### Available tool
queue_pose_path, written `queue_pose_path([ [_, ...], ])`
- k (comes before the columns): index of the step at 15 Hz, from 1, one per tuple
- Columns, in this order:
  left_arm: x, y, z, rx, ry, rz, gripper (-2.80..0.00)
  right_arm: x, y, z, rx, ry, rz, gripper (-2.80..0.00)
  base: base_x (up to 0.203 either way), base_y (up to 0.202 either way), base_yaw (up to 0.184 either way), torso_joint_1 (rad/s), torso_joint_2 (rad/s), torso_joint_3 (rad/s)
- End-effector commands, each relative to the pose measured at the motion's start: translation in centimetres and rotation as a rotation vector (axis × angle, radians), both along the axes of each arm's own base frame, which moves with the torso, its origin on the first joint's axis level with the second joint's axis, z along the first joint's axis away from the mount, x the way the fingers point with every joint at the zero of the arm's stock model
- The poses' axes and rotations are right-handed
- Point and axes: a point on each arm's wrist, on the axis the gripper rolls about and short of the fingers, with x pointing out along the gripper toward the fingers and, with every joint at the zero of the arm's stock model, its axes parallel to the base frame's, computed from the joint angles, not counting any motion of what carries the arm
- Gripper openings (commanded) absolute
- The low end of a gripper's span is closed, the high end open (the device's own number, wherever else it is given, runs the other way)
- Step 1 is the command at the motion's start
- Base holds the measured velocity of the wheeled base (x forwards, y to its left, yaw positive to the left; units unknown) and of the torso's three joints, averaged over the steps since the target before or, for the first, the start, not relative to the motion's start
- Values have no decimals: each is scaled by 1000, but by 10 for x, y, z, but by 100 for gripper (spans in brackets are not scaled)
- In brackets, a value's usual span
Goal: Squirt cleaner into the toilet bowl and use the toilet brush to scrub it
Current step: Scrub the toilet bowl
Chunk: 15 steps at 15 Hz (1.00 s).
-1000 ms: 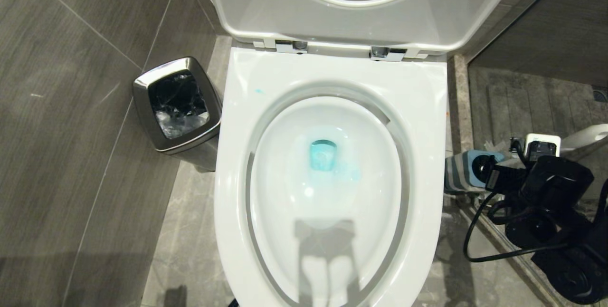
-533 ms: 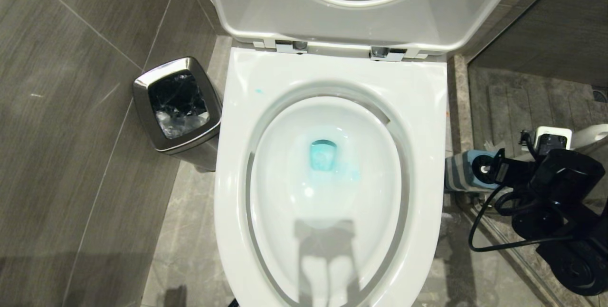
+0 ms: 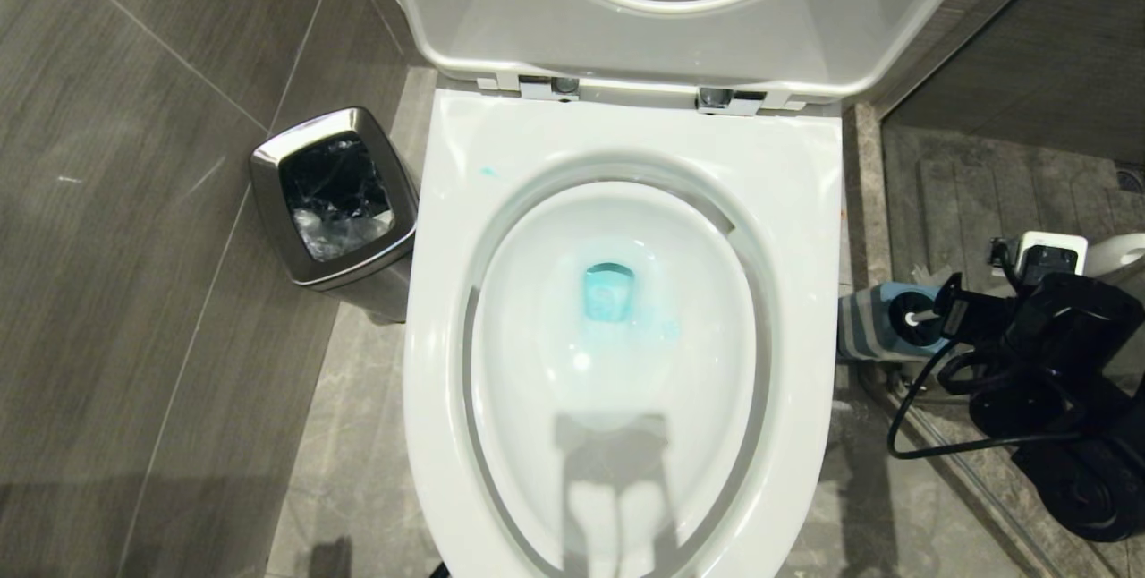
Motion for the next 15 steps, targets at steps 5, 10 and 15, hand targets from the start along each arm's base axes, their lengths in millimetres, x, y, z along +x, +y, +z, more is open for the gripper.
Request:
queue_pose_path([
  [5, 0, 0, 0, 0, 0, 0, -280, 16, -14, 2, -18, -26, 4, 0, 0, 0, 0, 0, 0, 0],
  [10, 0, 0, 0, 0, 0, 0, -280, 23, -11, -1, -36, -24, 152, 0, 0, 0, 0, 0, 0, 0],
  [15, 0, 0, 0, 0, 0, 0, -280, 32, -11, 12, -91, -52, 179, 0, 0, 0, 0, 0, 0, 0],
])
